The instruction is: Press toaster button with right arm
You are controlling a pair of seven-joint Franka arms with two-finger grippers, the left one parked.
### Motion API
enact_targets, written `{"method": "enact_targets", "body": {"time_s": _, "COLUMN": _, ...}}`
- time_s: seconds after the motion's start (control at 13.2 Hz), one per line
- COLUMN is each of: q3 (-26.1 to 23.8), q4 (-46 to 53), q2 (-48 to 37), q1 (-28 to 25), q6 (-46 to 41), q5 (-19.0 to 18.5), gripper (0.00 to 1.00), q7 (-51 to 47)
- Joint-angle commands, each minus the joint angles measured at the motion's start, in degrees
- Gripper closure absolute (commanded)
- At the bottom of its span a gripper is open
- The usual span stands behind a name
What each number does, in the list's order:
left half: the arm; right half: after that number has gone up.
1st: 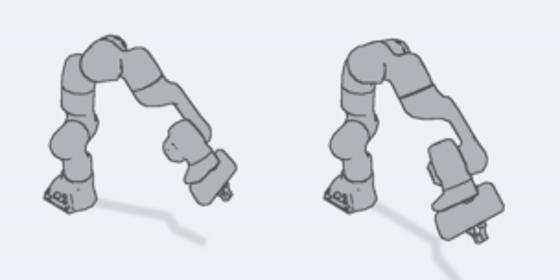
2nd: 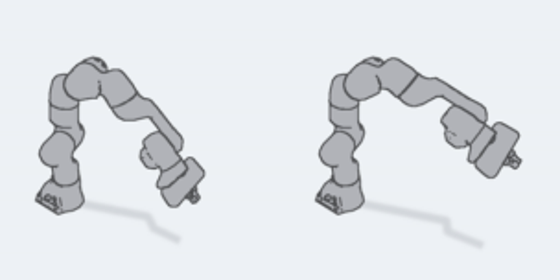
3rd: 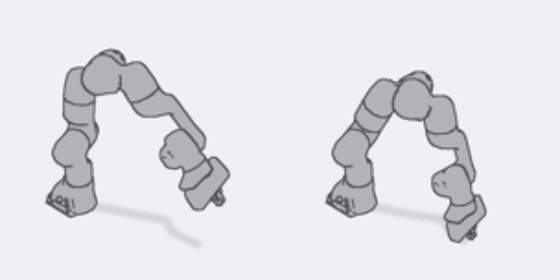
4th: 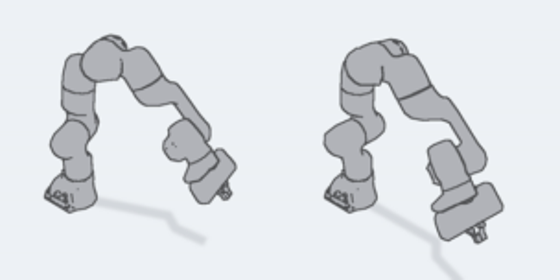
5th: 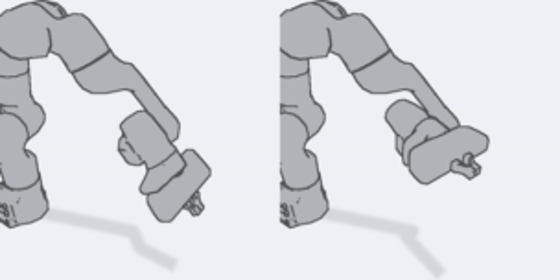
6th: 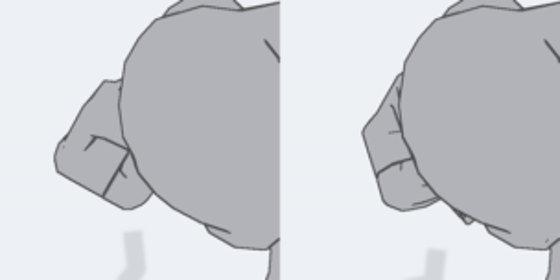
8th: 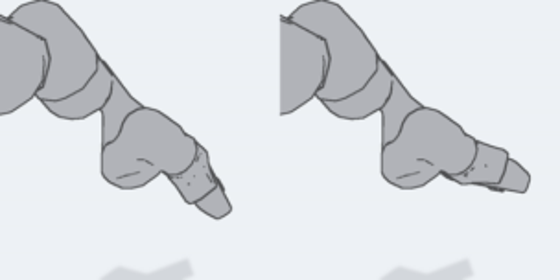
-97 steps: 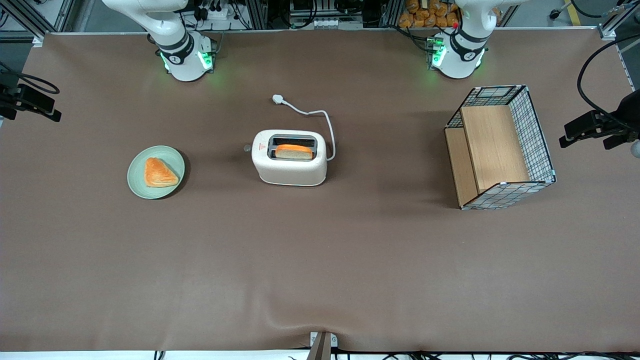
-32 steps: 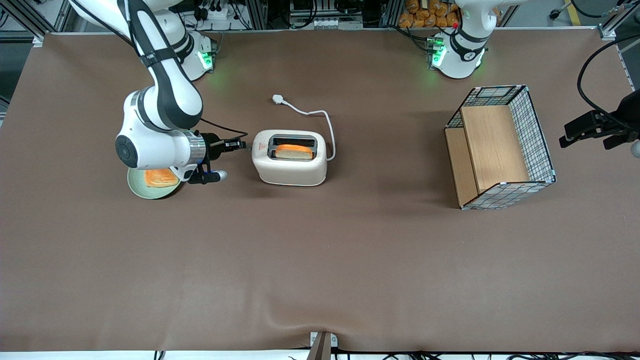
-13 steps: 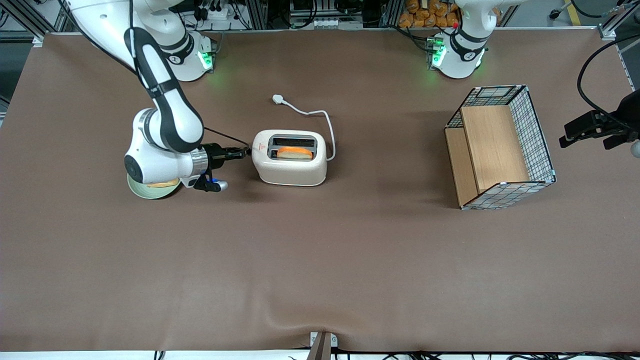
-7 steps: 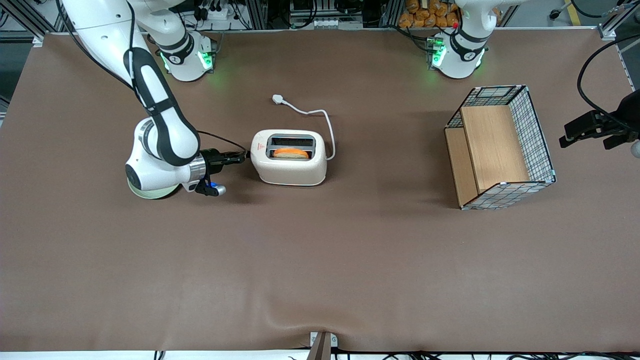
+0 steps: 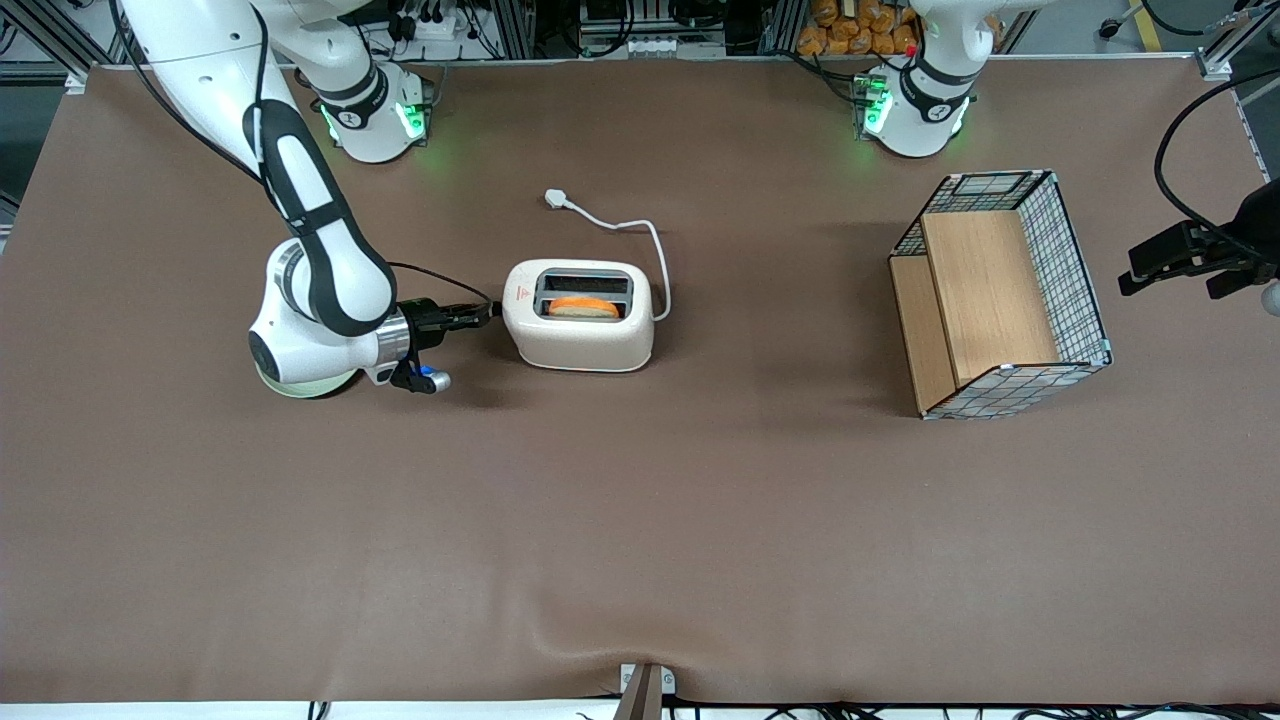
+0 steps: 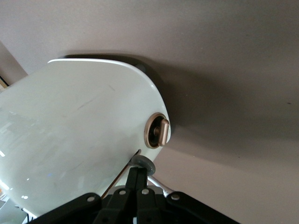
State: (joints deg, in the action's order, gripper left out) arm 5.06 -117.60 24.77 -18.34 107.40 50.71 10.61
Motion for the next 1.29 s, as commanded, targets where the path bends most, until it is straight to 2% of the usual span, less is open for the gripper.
{"method": "enact_targets", "body": {"time_s": 0.0, "q3": 0.8, "q4": 3.9, "q2": 1.2, "q1": 0.9, "q6": -3.7, "q5": 0.1, "gripper": 1.0, "q7": -0.8}}
{"method": "enact_targets", "body": {"time_s": 0.08, "q3": 1.7, "q4": 5.8, "q2": 1.2, "q1": 1.3, "q6": -6.2, "q5": -1.0, "gripper": 1.0, "q7": -1.3}}
{"method": "enact_targets", "body": {"time_s": 0.15, "q3": 2.5, "q4": 7.7, "q2": 1.2, "q1": 1.5, "q6": -8.1, "q5": -3.3, "gripper": 0.82, "q7": -1.5}}
{"method": "enact_targets", "body": {"time_s": 0.3, "q3": 3.5, "q4": 9.7, "q2": 1.2, "q1": 2.5, "q6": -10.0, "q5": -4.8, "gripper": 0.0, "q7": -1.5}}
{"method": "enact_targets", "body": {"time_s": 0.46, "q3": 3.6, "q4": 11.2, "q2": 1.2, "q1": 4.1, "q6": -11.9, "q5": -5.2, "gripper": 0.0, "q7": -1.4}}
{"method": "enact_targets", "body": {"time_s": 0.53, "q3": 3.6, "q4": 12.3, "q2": 1.2, "q1": 4.8, "q6": -12.5, "q5": -6.8, "gripper": 0.0, "q7": -1.4}}
{"method": "enact_targets", "body": {"time_s": 0.91, "q3": 3.6, "q4": 15.2, "q2": -2.7, "q1": 8.4, "q6": -13.4, "q5": -17.2, "gripper": 0.0, "q7": -0.9}}
{"method": "enact_targets", "body": {"time_s": 1.06, "q3": 5.9, "q4": 15.8, "q2": -5.5, "q1": 8.8, "q6": -13.3, "q5": -22.4, "gripper": 0.0, "q7": -1.1}}
{"method": "enact_targets", "body": {"time_s": 1.22, "q3": 9.9, "q4": 15.8, "q2": -8.4, "q1": 8.8, "q6": -13.1, "q5": -26.0, "gripper": 0.0, "q7": 0.7}}
